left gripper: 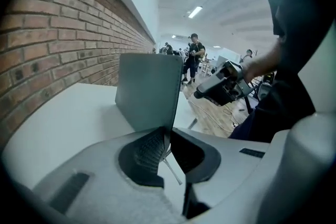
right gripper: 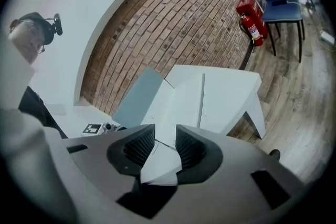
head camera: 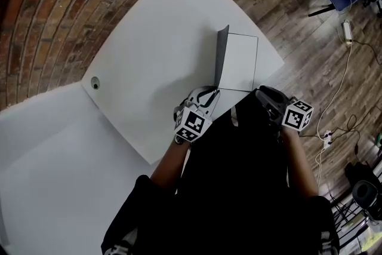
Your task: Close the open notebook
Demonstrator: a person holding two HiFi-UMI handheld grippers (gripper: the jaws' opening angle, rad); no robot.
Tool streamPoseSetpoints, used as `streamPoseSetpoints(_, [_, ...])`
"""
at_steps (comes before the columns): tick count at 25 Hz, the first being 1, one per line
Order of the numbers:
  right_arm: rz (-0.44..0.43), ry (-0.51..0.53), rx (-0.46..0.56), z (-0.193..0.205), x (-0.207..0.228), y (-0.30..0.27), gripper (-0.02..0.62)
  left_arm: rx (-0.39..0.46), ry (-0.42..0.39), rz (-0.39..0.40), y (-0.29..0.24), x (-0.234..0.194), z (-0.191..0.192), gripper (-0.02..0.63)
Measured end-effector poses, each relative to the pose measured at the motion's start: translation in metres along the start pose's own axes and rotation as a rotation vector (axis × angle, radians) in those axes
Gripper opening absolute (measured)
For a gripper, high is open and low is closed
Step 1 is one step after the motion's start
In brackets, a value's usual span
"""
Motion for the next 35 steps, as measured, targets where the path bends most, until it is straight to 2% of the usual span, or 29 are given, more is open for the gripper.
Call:
streamPoseSetpoints(5, [0.006,0.003,-0.007,-0.001,0.004,0.002,0.129,-0.067,-0.156,0.007,-0.012,0.01,-0.002,0.032])
streamPoseSetpoints(8, [0.009,-0.001,-0.008,-0.001,0.006,0.003,0.129,-0.108,-0.232,0.038,-0.021,0.02,0.0,0.037])
streamPoseSetpoints(11, [0.01,-0.004,-0.005,-0.002,0.009,0.005,0.129,-0.164,-0.272,0.072,-0.033,0.03,0.005,0.037])
streamPoseSetpoints(17, [0.02,-0.014,0.004,0.003,0.015,0.011,0.129,-0.263,-0.367,0.086,-0.054,0.039,0.017,0.037])
streamPoseSetpoints(20, [0.023,-0.017,0.005,0.006,0.016,0.013,0.129,-0.266,-0.406,0.104,-0.057,0.045,0.018,0.037])
streamPoseSetpoints(23, [-0.003,0.068,0.029,-0.002,0.003,0.016,0.119,-0.177,-0.473,0.073,-0.042,0.05,-0.002,0.036])
streamPoseSetpoints(26, [-0.049,0.321,0.098,-0.03,-0.04,0.024,0.024,0.002,-0.576,-0.03,0.001,0.051,-0.045,0.029])
streamPoseSetpoints(29, [-0.093,0.591,0.155,-0.056,-0.098,0.032,0.008,0.185,-0.648,-0.146,0.056,0.05,-0.084,0.021])
streamPoseSetpoints(32, [-0.157,0.77,0.22,-0.076,-0.159,0.04,0.008,0.322,-0.647,-0.235,0.112,0.048,-0.114,0.02])
streamPoseSetpoints(35, [-0.219,0.874,0.3,-0.088,-0.216,0.053,0.008,0.437,-0.606,-0.299,0.169,0.046,-0.137,0.017])
Point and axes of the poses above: the fingertips, and each gripper's own axes: y backward along the fingers, x to its right, z out of its underside, the point moved 1 cm from there along y, backward along the fingers, and after that the axes turned 10 degrees about -x, right-handed, at the moved point
